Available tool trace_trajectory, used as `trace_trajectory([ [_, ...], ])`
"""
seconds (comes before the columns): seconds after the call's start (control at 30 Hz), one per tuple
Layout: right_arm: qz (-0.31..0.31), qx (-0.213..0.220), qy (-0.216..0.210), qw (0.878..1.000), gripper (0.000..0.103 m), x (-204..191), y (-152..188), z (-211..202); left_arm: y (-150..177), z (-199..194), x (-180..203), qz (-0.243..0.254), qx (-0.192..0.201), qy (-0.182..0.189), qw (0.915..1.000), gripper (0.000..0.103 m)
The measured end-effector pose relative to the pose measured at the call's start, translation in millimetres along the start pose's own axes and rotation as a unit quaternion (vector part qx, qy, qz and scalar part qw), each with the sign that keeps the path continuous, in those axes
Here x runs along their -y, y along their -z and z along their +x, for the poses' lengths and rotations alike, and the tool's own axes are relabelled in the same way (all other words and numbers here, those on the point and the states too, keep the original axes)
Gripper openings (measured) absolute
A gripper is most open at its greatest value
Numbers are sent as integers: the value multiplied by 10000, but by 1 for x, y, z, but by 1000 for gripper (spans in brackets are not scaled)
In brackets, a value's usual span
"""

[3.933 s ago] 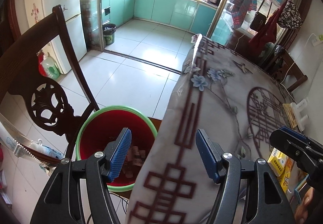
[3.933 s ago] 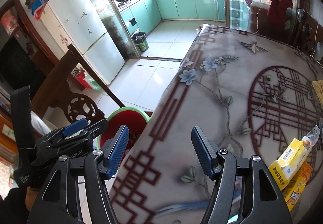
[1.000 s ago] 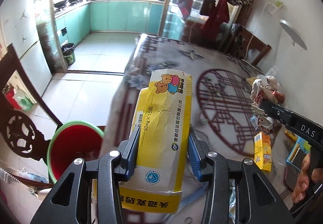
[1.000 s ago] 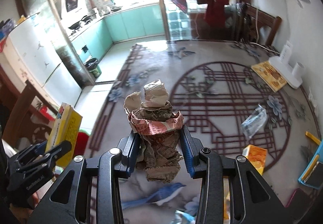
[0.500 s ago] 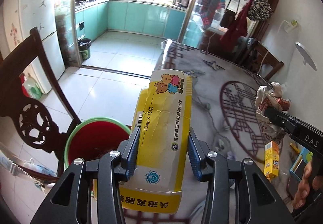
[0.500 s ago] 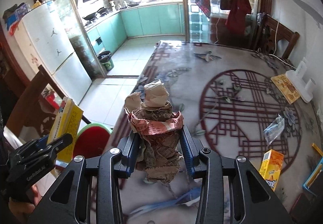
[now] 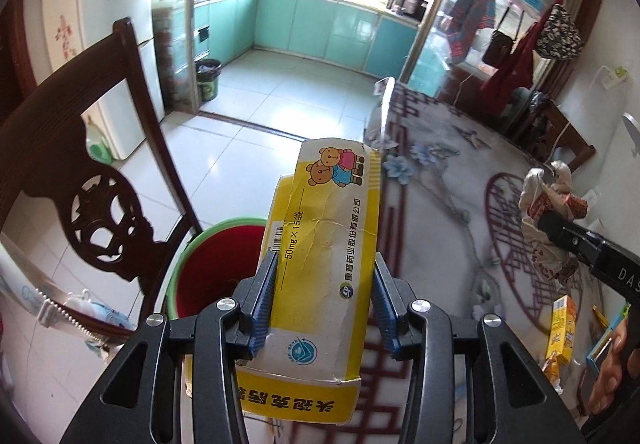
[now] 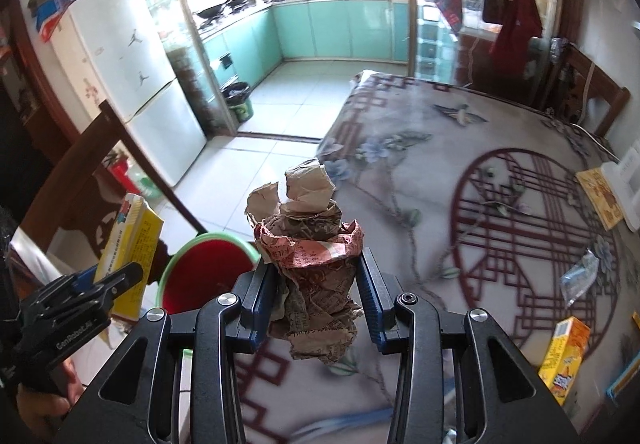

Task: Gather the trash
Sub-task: 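Carry the carton and crumpled paper over the red bucket and open both tools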

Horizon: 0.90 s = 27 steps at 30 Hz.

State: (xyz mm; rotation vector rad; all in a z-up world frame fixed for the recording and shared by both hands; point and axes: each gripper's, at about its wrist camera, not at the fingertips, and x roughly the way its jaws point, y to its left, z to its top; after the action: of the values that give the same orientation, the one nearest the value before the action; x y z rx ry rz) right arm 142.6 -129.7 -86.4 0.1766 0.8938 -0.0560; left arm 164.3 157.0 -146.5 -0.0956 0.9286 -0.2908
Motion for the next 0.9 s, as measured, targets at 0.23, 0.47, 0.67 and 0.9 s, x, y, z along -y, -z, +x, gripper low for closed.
trace_trajectory([
  [0.23,-400,-239,-257,9986,38,-35,-6,23,11,6,-37,-354,-138,-293,9988,42],
  [0.47,-669,-375,-462,9960,38,-63,-10,37,13,11,-68,-658,-162,-501,9964,42],
  [0.67,-755,-502,-561,9943,38,-74,-10,49,11,23,-81,-728,-269,-611,9951,42],
  [0.9,-805,-654,-587,9929,38,-84,-6,58,6,42,-88,-687,-390,-649,9948,42],
])
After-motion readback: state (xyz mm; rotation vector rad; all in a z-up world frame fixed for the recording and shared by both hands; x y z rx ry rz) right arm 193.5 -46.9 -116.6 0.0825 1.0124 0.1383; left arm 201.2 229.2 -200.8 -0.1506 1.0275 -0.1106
